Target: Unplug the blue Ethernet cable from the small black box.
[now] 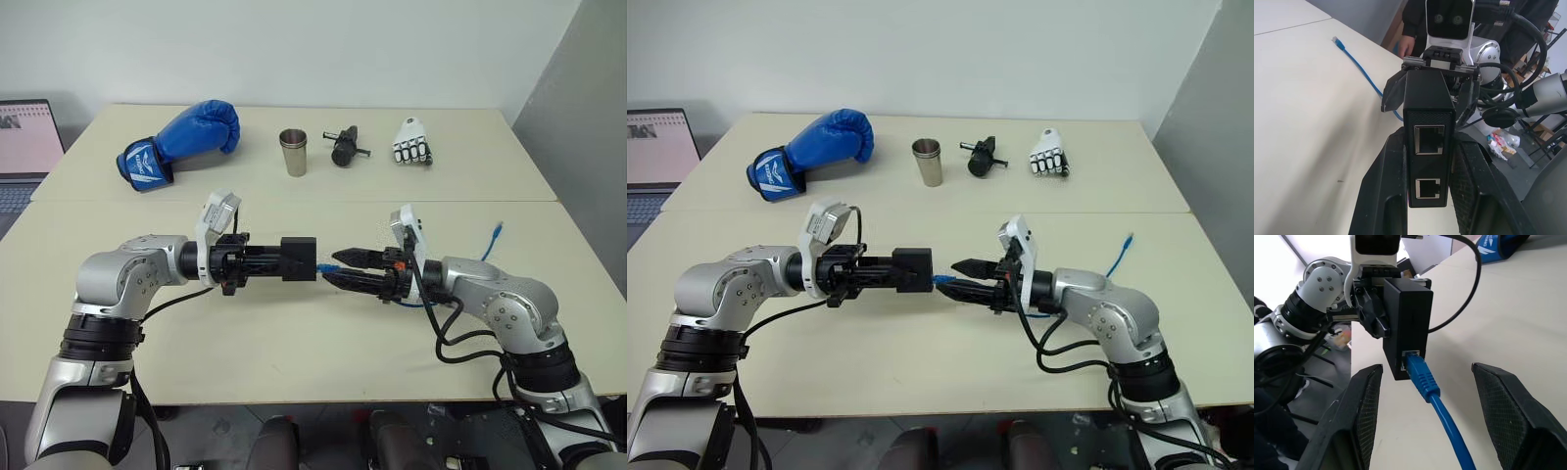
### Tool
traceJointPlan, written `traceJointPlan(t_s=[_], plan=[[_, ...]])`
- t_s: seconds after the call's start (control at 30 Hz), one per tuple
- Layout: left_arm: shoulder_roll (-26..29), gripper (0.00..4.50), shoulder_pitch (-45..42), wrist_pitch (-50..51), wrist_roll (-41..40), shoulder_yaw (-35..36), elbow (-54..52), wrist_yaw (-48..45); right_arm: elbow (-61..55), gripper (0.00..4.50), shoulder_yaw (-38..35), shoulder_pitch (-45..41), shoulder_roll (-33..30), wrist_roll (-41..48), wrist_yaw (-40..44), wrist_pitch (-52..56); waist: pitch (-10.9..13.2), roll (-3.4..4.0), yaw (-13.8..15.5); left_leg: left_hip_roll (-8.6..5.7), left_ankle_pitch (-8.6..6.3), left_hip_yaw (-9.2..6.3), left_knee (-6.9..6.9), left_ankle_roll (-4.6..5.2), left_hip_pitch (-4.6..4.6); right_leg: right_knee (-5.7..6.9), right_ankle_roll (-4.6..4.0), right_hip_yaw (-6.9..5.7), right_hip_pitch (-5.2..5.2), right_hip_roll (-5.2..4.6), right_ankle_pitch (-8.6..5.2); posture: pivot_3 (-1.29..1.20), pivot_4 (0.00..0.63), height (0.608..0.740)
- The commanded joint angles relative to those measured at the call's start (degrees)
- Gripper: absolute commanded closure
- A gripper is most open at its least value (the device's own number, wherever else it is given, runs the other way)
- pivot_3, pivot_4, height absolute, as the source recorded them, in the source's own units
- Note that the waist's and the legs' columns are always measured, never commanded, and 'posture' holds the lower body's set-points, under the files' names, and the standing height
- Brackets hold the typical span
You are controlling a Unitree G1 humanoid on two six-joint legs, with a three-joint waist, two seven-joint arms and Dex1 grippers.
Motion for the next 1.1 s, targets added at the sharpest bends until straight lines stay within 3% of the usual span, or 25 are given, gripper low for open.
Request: traceJointPlan(t_s=[0.03,1.03,1.07,1.1], plan=[[0.7,3.72,-1.3,0.2,-0.9,1.6,-0.4,-0.8,-0.7,1.43,-1.6,-1.1,1.0,1.9,0.7,1.0,0.0,0.0,0.0,0.0,0.0,0.0,0.0,0.0,0.0,0.0,0.0,0.0,0.0,0.0,0.0,0.0,0.15,0.74],[0.1,3.72,-1.5,-0.1,-0.5,0.8,-0.3,-0.4,0.5,1.43,-2.2,-2.3,2.3,2.3,1.3,3.7,0.0,0.0,0.0,0.0,0.0,0.0,-0.01,0.0,-0.01,-0.01,0.01,0.0,-0.01,0.0,-0.01,0.0,0.15,0.74],[0.0,3.72,-1.6,-0.2,-0.4,0.7,-0.3,-0.4,0.4,1.8,-2.1,-2.3,2.3,2.1,1.4,3.7,0.0,0.0,0.0,0.0,0.0,0.0,-0.01,0.0,-0.01,-0.01,0.01,0.0,-0.01,0.0,-0.01,0.0,0.15,0.74],[0.0,3.72,-1.7,-0.2,-0.4,0.7,-0.3,-0.5,0.4,1.89,-2.0,-2.3,2.3,2.0,1.4,3.7,0.0,0.0,0.0,0.0,0.0,0.0,-0.01,0.0,-0.01,-0.01,0.01,0.0,-0.01,0.0,-0.01,0.0,0.15,0.74]])
